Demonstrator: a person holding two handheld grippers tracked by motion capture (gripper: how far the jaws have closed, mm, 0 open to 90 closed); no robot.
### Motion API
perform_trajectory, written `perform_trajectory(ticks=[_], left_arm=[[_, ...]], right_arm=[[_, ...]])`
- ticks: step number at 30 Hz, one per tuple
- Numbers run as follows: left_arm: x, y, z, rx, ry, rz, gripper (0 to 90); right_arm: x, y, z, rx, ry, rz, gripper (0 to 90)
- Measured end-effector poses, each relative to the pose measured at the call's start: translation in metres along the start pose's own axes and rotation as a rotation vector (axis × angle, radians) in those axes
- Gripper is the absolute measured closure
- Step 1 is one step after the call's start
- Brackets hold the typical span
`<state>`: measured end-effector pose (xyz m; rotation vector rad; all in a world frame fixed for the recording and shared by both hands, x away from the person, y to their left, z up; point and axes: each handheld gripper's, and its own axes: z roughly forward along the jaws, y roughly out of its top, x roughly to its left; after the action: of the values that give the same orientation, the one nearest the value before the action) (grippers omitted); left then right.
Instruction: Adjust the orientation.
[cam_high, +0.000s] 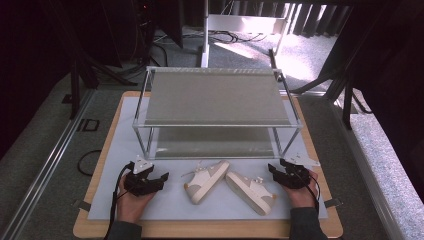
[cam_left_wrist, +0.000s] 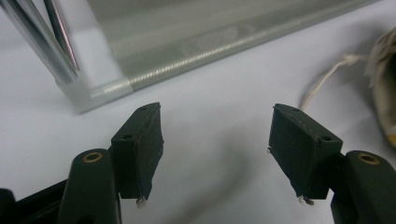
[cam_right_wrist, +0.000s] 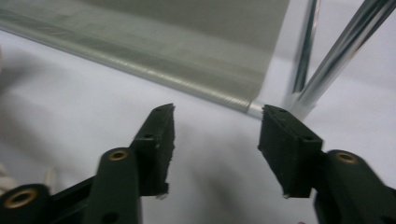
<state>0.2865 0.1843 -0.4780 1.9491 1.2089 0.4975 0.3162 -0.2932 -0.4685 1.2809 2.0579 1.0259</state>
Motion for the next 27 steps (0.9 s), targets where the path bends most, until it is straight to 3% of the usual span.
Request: perform_trajectory(ticks=[2,7,15,27], left_arm=[[-0.001,0.001,-0.003,-0.015,-0.017,-0.003,37.4],[-0.005,0.005,-0.005,-0.021,-0.015,0.019,38.4],[-0.011,0.014,-0.007,-0.038,-0.071,0.03,40.2],[-0.034,0.032,-0.012,-0.057,-0.191,0.058,45.0]], right_arm=[[0.001,-0.001,-0.002,-0.011,-0.001,0.001,48.3],[0.001,0.0,-0.007,-0.037,0.004,0.011,48.4],[0.001,0.0,-0.013,-0.061,0.006,0.016,51.2],[0.001,-0.001,-0.016,-0.062,-0.002,0.026,48.9]])
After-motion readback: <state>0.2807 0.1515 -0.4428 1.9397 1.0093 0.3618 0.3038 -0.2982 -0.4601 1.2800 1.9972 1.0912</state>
